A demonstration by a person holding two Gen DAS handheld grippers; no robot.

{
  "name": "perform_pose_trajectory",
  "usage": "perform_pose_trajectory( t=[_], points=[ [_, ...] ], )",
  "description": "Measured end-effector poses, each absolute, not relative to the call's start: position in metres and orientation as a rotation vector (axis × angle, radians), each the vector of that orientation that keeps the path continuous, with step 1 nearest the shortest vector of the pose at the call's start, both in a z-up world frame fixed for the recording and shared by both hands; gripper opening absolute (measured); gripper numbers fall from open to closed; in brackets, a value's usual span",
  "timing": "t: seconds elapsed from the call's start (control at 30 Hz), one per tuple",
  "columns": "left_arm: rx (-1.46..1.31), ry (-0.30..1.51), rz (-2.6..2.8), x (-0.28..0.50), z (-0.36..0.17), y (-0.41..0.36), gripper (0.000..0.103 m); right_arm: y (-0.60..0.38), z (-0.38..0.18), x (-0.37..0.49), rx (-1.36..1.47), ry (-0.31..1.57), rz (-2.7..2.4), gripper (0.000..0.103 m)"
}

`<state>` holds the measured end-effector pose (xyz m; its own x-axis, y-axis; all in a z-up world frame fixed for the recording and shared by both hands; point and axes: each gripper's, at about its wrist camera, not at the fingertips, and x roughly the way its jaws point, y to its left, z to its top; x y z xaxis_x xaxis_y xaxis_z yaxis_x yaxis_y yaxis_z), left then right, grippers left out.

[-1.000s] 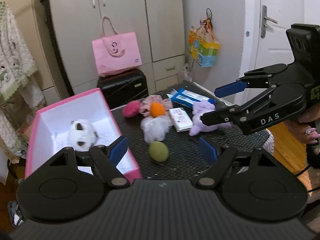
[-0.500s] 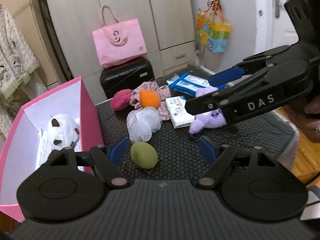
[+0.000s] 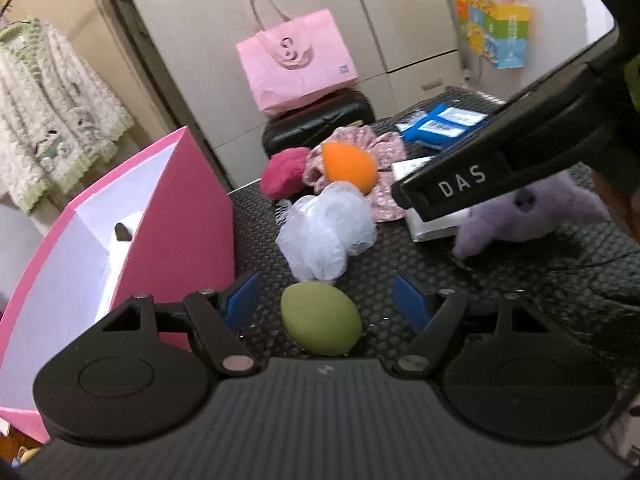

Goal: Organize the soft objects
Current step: 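Grasp the green sponge with the left tool while the right tool grasps the white tissue pack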

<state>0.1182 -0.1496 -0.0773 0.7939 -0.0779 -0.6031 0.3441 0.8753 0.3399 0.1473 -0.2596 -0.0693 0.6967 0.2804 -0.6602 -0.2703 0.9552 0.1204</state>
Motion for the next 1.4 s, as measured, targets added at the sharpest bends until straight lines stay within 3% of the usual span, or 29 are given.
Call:
perform_pose_trajectory(
  t=[0.3, 0.37, 0.5, 0.73, 1.03, 1.13, 1.4],
  points=[
    [0.403, 0.643, -0.189, 0.123, -0.095, -0.148, 0.072, -0.253, -0.084, 0.147, -0.007, 0.761, 0.262, 0.060],
    [0.391, 0.640, -0.188, 0.122, -0.097, -0.147, 0.071, -0.254, -0.085, 0.149, -0.001, 0.775, 0.259, 0.064],
    [0.299, 0.675, -0.215, 0.124, -0.095, -0.139, 0.059, -0.248, -0.091, 0.157, -0.029, 0.801, 0.236, 0.067],
    [0.199, 0.710, -0.218, 0.130, -0.093, -0.123, 0.045, -0.246, -0.092, 0.149, -0.072, 0.784, 0.232, 0.058],
    [0.183, 0.731, -0.231, 0.137, -0.093, -0.122, 0.046, -0.248, -0.093, 0.157, -0.011, 0.807, 0.197, 0.056],
    [0.187, 0.717, -0.236, 0.134, -0.092, -0.120, 0.037, -0.240, -0.092, 0.148, -0.051, 0.778, 0.189, 0.051],
    [0.194, 0.691, -0.287, 0.119, -0.084, -0.112, 0.037, -0.238, -0.077, 0.122, -0.053, 0.731, 0.203, 0.047]
  ],
)
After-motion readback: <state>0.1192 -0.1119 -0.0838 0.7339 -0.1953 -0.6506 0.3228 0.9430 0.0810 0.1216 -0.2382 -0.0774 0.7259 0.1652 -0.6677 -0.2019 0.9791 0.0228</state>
